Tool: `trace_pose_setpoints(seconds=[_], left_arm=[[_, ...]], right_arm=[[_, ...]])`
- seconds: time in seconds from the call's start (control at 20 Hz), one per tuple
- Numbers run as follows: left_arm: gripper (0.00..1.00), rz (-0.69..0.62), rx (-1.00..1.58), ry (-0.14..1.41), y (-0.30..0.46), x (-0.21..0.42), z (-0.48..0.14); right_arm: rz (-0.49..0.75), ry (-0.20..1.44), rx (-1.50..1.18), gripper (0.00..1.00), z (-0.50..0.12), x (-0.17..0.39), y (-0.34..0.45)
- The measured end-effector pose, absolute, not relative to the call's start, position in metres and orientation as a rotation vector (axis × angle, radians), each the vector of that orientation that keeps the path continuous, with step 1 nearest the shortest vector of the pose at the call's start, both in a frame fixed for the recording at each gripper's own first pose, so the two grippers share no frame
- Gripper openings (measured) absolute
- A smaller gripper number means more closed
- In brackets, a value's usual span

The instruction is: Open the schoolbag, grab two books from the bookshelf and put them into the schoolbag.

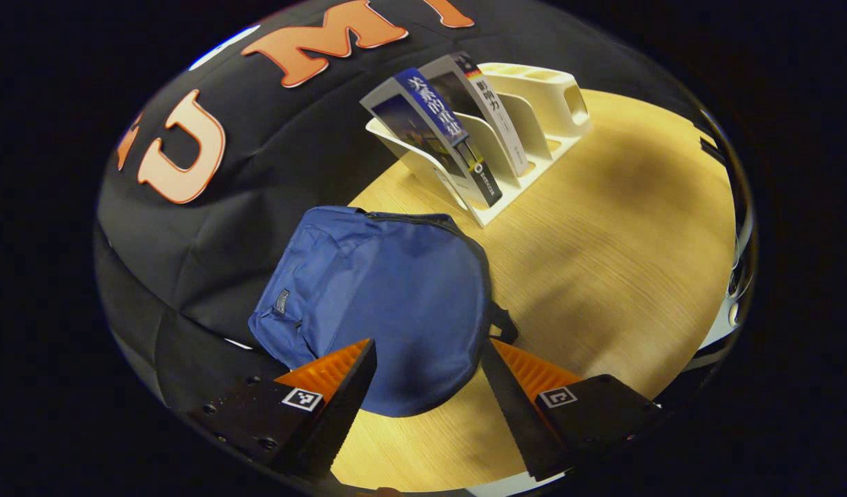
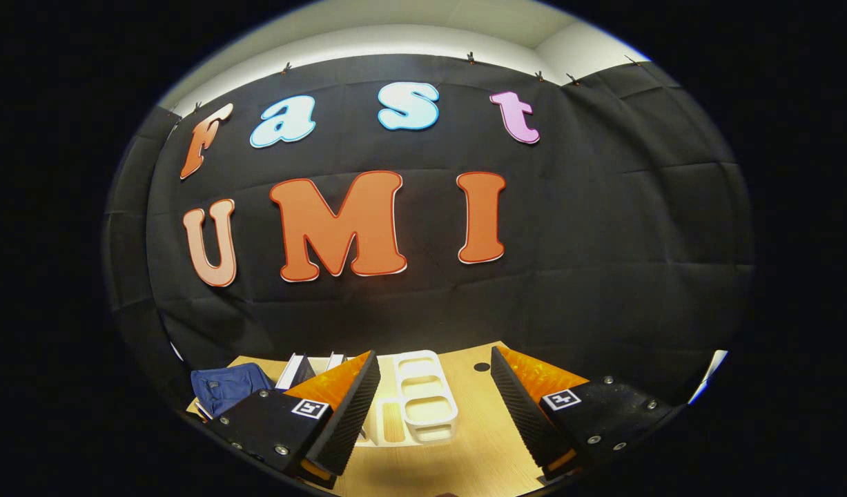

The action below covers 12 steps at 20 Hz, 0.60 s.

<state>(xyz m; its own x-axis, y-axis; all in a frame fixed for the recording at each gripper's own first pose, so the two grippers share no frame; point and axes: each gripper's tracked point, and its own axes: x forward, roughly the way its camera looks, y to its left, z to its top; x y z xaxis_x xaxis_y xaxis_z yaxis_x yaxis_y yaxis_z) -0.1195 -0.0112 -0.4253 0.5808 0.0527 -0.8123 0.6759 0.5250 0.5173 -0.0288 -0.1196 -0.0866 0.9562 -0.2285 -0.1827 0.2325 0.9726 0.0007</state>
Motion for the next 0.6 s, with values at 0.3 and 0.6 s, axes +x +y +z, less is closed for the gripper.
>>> trace_pose_setpoints(seconds=[0.3,0.6], left_arm=[[0.98,-0.447,1.092,0.924,-0.014,-0.116,-0.456],[0.96,-0.43,1.142,0.964,-0.002,-0.111,-0.468]], right_arm=[[-0.249,0.243,0.009,0.96,-0.105,-0.031,-0.138],[-0.222,0.285,-0.03,0.96,-0.12,-0.026,-0.131]])
